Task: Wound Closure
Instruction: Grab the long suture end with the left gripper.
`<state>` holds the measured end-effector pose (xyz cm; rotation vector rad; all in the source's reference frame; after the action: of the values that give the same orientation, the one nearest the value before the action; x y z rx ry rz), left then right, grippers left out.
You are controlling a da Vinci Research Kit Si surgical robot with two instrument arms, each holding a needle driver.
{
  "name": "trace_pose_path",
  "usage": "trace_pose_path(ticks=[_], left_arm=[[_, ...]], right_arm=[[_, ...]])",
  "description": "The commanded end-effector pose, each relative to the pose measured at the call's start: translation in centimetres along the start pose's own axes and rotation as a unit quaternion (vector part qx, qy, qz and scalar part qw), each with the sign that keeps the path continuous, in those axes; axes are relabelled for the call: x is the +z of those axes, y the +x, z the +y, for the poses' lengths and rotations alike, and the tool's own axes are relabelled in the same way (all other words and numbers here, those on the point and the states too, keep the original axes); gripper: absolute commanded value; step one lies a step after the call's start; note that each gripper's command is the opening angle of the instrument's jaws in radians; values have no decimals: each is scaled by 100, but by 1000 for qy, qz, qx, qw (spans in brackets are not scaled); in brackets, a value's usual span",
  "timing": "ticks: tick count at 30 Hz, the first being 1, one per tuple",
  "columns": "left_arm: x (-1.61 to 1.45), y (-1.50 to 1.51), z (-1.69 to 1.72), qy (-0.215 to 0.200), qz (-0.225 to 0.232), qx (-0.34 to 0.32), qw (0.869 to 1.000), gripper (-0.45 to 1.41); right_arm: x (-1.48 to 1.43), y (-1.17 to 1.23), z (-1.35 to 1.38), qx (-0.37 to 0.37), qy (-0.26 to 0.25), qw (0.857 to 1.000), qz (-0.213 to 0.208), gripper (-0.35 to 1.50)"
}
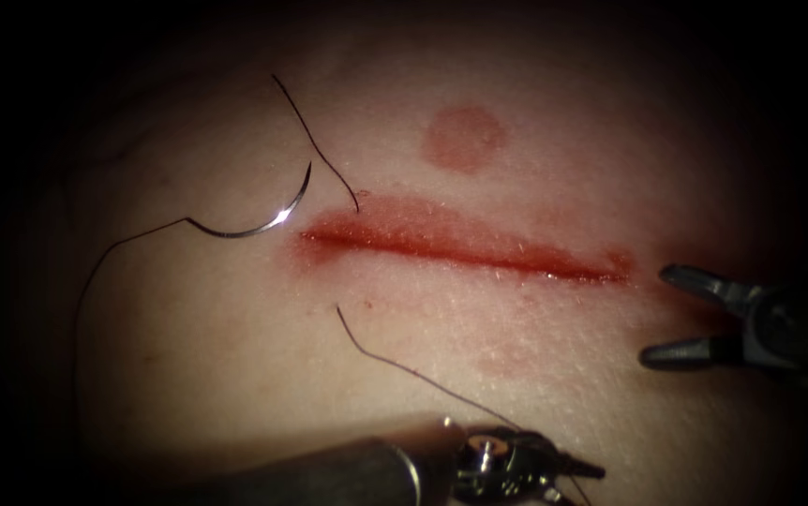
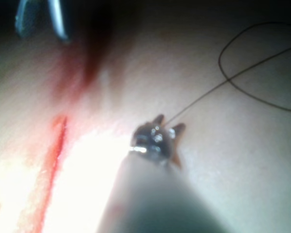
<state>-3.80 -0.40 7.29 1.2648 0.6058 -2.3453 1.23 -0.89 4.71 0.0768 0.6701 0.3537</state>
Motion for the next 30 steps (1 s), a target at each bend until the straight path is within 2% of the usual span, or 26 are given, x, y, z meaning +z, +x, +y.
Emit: trace_pose_path(ticks=[1, 7, 9, 10, 11, 15, 19, 21, 22, 25, 27, 28, 30], left_arm=[[11, -3, -1, -2, -1, 0, 1000, 12], [19, -15, -1, -5, -21, 0, 1000, 9], [19, -15, 2, -5, -21, 1, 1000, -15], [19, -15, 2, -5, -21, 1, 1000, -15], [18, -14, 4, -5, -21, 1, 1000, -35], [17, -11, 9, -5, -22, 1, 1000, -35], [1, 1, 13, 11, -17, 2, 1000, -35], [-23, 11, 12, 36, -2, 1, 999, -35], [-46, 18, 8, 56, 9, -3, 998, -35], [-68, 23, 5, 74, 15, -8, 997, -35], [-125, 30, -3, 116, 28, -22, 993, -35], [-125, 30, -3, 116, 28, -22, 993, -35], [-162, 29, -6, 136, 40, -30, 989, -35]], right_arm=[[8, -2, -6, 0, 2, 1000, 0, 123], [9, -2, -8, -1, 2, 1000, -2, 123], [10, -2, -9, -1, 3, 1000, -3, 123], [10, -2, -9, -1, 3, 1000, -3, 123], [10, -2, -8, -1, 3, 1000, -3, 123], [11, -3, -8, -1, 2, 1000, -3, 123], [11, -4, -8, -1, 2, 1000, -3, 123], [12, -4, -8, -1, 2, 1000, -3, 123], [13, -4, -7, -1, 2, 1000, -3, 123], [15, -4, -7, -1, 1, 1000, -3, 123], [17, -3, -8, 0, 3, 1000, -1, 123], [17, -3, -8, 0, 3, 1000, -1, 123], [18, -3, -8, 0, 2, 1000, -1, 123]])
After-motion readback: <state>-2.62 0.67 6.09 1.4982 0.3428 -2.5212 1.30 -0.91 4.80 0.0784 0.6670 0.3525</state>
